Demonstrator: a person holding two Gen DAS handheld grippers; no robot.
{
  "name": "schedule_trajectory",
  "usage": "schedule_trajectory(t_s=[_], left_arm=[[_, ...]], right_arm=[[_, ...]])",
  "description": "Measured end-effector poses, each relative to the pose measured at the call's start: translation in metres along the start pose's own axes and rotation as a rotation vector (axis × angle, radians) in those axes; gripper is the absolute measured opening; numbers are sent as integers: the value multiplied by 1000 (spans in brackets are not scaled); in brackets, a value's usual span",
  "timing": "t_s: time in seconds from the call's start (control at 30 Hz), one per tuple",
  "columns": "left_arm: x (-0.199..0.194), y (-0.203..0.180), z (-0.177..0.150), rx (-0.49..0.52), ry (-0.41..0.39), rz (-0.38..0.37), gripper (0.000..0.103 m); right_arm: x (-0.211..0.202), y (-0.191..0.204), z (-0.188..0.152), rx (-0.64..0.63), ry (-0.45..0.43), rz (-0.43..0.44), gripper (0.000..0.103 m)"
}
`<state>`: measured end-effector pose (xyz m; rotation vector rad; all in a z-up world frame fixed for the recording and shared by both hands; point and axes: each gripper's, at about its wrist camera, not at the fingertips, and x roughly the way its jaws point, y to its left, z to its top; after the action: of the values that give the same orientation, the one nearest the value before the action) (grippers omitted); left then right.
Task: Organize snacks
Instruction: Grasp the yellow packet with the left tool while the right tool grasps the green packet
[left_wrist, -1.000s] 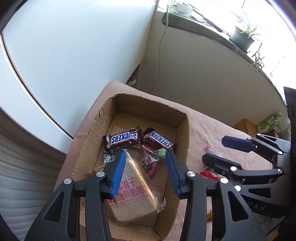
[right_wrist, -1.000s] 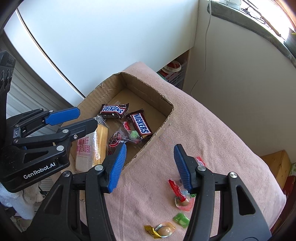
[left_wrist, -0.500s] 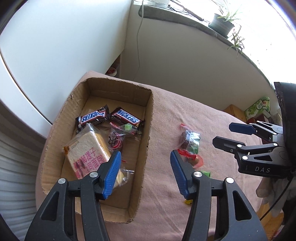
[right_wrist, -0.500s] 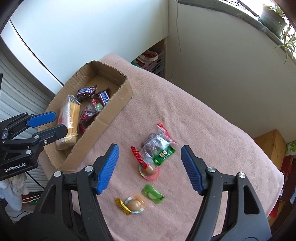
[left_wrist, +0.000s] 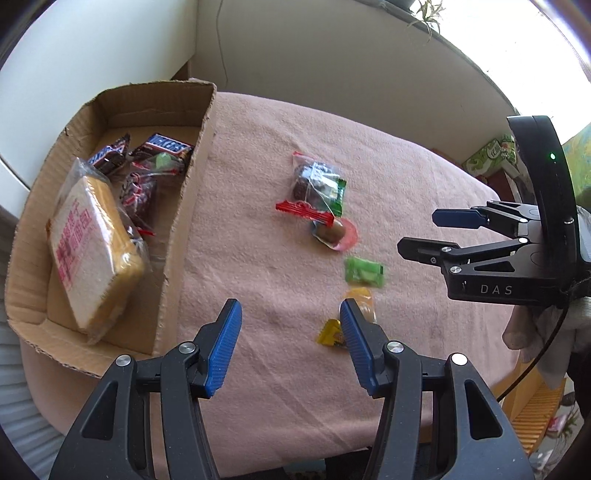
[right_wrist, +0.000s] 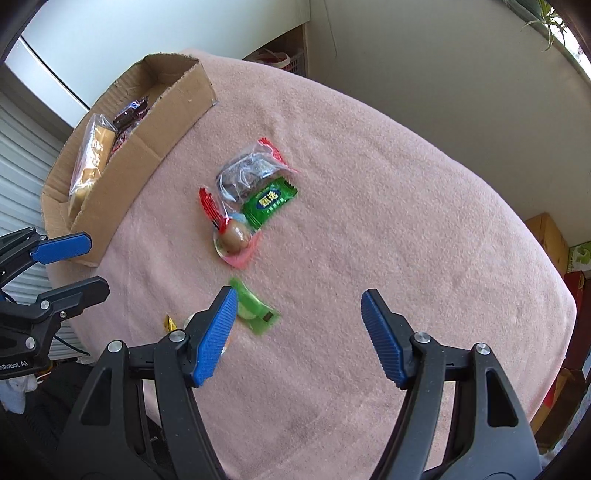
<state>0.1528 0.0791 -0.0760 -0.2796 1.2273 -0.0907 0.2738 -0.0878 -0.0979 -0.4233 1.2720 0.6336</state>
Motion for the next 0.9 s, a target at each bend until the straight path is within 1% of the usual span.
schedule_trajectory(t_s=[0.13,0.3,0.37,0.47,0.57,0.77,0.9], left_arm=[[14,-11,-15,21,44,-28,55],[33,-29,-32,81,91,-39,55],[42,-34,-35,109,95,-35,55],[49,-41,-38,149,82,-22,55],[56,-44,-41,161,70,-1,55],[65,-55,-45,184,23,29,55],[69,-62,-44,197,-2,33,55]], right_arm=[[10,2,-12,-35,26,1,72],[21,9,-23,-111,53,7,72],[24,12,-25,-138,58,24,72],[29,18,-29,-179,59,36,72],[35,26,-34,-228,61,41,72],[47,37,-29,-306,48,42,72],[55,43,-21,-365,52,36,64]])
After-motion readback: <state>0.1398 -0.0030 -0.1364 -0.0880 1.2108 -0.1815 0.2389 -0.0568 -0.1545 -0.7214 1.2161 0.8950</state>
